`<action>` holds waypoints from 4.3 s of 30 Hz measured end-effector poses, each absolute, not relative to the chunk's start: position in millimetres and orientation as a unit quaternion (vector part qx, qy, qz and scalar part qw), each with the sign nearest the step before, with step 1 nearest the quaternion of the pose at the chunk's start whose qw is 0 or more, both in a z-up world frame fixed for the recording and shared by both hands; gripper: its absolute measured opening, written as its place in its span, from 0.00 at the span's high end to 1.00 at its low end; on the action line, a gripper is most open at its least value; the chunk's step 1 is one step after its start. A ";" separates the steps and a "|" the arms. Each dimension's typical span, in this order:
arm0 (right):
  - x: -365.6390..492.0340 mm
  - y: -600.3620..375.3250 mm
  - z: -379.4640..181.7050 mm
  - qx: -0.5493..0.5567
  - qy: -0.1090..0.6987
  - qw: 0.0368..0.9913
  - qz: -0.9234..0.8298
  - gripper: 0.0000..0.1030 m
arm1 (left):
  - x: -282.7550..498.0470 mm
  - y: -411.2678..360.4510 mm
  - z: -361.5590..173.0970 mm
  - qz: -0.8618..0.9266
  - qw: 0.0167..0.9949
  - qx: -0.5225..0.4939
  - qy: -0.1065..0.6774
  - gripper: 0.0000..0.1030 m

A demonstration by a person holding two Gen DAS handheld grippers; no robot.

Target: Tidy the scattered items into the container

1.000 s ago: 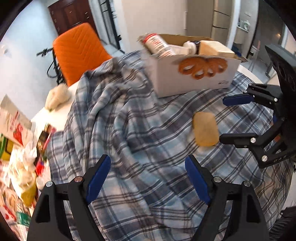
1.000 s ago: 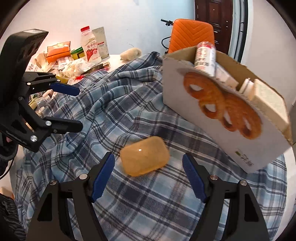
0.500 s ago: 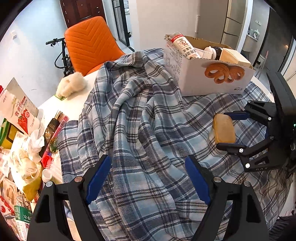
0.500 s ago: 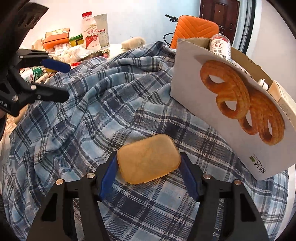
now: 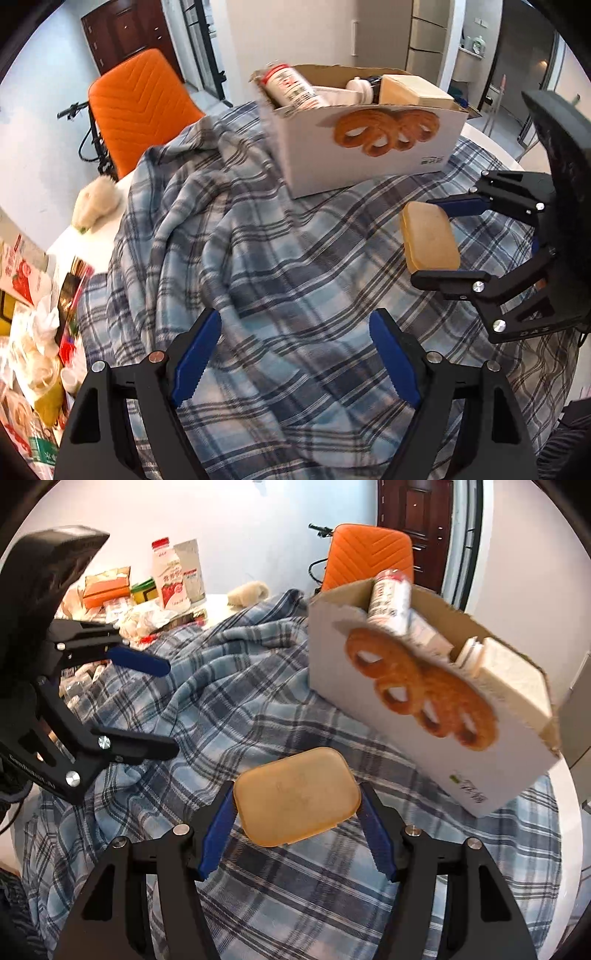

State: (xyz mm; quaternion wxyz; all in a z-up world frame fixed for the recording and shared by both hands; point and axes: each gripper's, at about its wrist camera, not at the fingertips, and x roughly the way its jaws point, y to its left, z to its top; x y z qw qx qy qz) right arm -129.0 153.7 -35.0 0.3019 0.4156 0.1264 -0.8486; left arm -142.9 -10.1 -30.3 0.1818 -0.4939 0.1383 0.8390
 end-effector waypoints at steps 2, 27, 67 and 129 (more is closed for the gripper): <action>-133.9 156.5 -28.2 0.410 0.126 0.291 -0.855 0.38 | -144.4 -4.6 -28.2 0.839 0.186 -0.493 0.137 0.18; -244.4 187.1 25.2 0.373 0.030 0.227 -0.899 0.38 | -225.5 27.6 40.3 0.878 0.197 -0.429 0.074 0.18; -242.9 188.9 38.2 0.375 0.036 0.229 -0.898 0.32 | -192.9 52.7 32.7 0.873 0.211 -0.424 0.116 0.18; -28.9 217.5 26.9 0.345 -0.034 0.095 -0.933 0.03 | -45.5 11.2 22.6 0.898 0.154 -0.412 0.023 0.18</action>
